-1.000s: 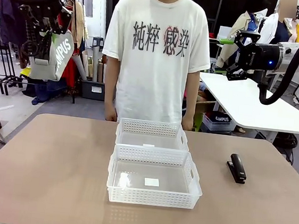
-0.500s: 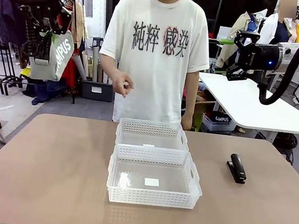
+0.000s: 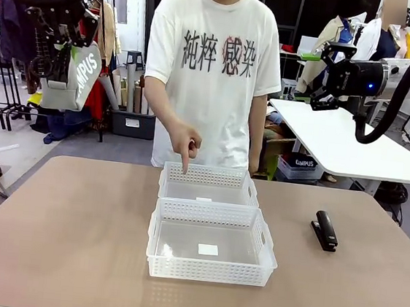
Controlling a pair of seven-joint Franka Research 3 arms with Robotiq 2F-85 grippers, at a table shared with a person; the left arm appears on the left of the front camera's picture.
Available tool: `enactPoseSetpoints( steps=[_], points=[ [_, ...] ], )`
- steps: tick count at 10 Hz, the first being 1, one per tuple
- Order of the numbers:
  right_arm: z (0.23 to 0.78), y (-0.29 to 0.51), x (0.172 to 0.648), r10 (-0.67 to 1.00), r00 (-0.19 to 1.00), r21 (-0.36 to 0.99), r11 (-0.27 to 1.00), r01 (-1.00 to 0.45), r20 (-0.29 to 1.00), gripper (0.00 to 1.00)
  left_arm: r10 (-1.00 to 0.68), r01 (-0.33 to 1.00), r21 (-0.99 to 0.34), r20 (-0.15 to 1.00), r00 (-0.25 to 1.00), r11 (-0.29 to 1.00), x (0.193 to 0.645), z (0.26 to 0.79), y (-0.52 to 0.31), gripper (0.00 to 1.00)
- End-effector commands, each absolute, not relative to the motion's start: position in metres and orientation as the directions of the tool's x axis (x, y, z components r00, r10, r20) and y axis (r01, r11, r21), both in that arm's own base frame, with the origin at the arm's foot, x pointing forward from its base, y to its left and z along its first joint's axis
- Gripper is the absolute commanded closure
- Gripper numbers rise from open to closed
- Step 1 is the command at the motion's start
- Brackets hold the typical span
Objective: Distribute items into two baskets.
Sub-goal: Move the picked Pencil pouch towards the Organizing basket indicated by the person, stopping as directed.
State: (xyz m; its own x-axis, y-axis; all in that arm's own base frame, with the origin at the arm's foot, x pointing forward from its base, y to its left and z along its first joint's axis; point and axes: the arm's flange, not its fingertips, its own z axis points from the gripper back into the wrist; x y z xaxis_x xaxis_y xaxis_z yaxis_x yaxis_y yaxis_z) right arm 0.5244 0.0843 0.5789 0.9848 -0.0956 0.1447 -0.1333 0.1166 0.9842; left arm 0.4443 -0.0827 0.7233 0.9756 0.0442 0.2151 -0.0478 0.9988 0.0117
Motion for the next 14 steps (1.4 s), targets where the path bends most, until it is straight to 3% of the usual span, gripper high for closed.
enactPoseSetpoints(
  steps=[1,14],
  points=[
    [0.5808,0.0844,0.5241,-0.096,0.984,0.984,0.116,-0.136,0.148,0.0,0.046,-0.05,0.011,0.22,0.974,0.999,0.4422,0.7256,-0.0817,1.0],
    [0.5808,0.0844,0.5241,-0.096,0.984,0.984,0.116,-0.136,0.148,0.0,0.003,-0.006,0.014,0.2,0.98,1.0,0.447,0.7218,-0.0894,1.0]
  ],
)
